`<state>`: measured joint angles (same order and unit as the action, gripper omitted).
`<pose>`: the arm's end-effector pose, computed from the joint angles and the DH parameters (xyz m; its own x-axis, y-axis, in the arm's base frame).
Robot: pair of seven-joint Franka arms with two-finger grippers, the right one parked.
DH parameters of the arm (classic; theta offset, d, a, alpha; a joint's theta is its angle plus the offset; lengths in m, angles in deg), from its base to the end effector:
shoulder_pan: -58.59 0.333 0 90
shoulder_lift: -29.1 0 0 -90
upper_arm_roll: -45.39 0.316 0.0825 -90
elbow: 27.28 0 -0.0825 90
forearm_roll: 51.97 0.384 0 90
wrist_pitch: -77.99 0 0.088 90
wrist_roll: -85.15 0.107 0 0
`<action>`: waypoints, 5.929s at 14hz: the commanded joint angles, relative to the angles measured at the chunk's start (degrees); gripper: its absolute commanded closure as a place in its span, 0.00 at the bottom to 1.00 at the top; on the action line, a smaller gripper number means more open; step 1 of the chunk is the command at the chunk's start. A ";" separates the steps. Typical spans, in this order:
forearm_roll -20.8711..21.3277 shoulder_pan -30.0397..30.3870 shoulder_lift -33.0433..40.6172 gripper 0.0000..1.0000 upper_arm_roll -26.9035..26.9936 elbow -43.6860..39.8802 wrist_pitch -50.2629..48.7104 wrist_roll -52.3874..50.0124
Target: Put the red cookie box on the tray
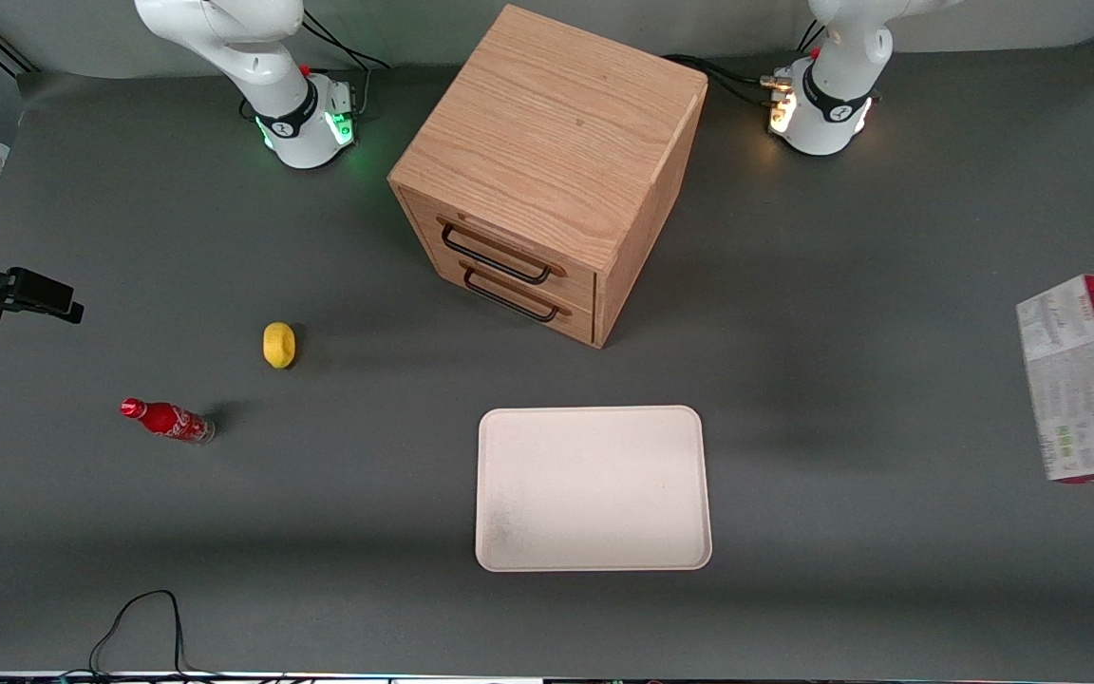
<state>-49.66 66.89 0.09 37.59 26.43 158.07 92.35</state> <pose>0.6770 0.0392 0.5908 0.9947 -0.0957 -0.0388 -0.0945 -0.9950 0.0310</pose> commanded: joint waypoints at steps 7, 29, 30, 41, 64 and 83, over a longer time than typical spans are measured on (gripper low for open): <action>0.24 -20.15 -2.62 1.00 -0.02 -1.85 5.87 -30.12; 3.40 -28.43 -24.68 1.00 1.03 0.61 30.74 -36.65; 4.01 -28.51 -25.30 1.00 1.03 0.52 31.01 -36.65; 4.54 -29.04 -26.89 0.65 1.03 2.54 34.88 -36.82; 5.25 -26.77 5.51 0.00 0.95 8.13 4.90 -44.39; -2.92 -6.72 26.64 0.00 6.04 37.88 16.69 -14.15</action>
<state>-51.20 61.53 24.77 42.20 62.39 174.52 76.65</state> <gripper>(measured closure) 0.000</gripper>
